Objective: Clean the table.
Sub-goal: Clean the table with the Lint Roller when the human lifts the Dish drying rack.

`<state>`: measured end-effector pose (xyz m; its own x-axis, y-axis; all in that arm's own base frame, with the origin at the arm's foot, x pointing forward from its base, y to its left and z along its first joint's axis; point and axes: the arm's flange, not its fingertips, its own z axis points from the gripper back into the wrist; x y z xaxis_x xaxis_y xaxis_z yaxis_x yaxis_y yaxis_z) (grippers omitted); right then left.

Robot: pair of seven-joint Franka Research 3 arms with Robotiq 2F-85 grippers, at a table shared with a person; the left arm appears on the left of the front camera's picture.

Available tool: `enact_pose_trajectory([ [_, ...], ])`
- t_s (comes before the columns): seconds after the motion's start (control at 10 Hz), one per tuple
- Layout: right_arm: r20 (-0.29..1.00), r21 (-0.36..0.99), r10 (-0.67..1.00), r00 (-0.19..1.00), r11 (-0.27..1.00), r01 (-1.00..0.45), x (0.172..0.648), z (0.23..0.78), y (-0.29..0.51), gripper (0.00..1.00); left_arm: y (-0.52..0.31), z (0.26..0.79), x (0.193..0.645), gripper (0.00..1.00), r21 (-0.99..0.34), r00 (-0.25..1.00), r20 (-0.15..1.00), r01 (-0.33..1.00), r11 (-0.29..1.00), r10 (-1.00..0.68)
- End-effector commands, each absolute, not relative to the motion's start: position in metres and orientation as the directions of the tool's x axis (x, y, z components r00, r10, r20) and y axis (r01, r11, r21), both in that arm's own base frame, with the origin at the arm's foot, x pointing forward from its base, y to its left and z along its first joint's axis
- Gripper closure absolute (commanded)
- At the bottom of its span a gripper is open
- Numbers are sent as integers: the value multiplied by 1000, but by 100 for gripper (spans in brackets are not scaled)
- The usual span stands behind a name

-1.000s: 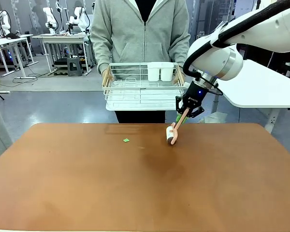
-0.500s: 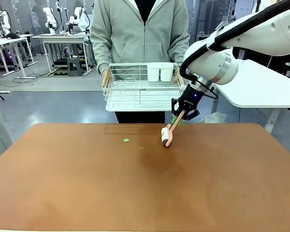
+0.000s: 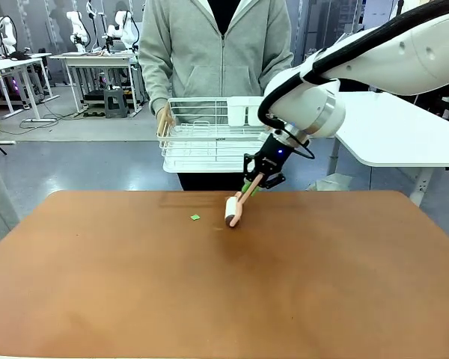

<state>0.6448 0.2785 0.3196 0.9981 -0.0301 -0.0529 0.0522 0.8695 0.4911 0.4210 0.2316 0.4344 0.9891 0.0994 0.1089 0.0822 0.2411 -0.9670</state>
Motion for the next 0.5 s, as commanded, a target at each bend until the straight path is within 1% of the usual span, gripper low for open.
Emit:
enact_pose_trajectory([
  [0.0, -161, 474, 47, 986, 880, 35, 635, 276, 312, 78, 233, 435, 419, 0, -964, 989, 112, 84, 251, 96],
  [0.2, -158, 489, 115, 981, 872, -23, 631, 280, 351, 78, 233, 435, 419, 0, -964, 989, 112, 84, 251, 96],
  [0.4, -171, 492, 137, 976, 870, -36, 629, 283, 381, 78, 233, 435, 419, 0, -964, 989, 112, 84, 251, 96],
])
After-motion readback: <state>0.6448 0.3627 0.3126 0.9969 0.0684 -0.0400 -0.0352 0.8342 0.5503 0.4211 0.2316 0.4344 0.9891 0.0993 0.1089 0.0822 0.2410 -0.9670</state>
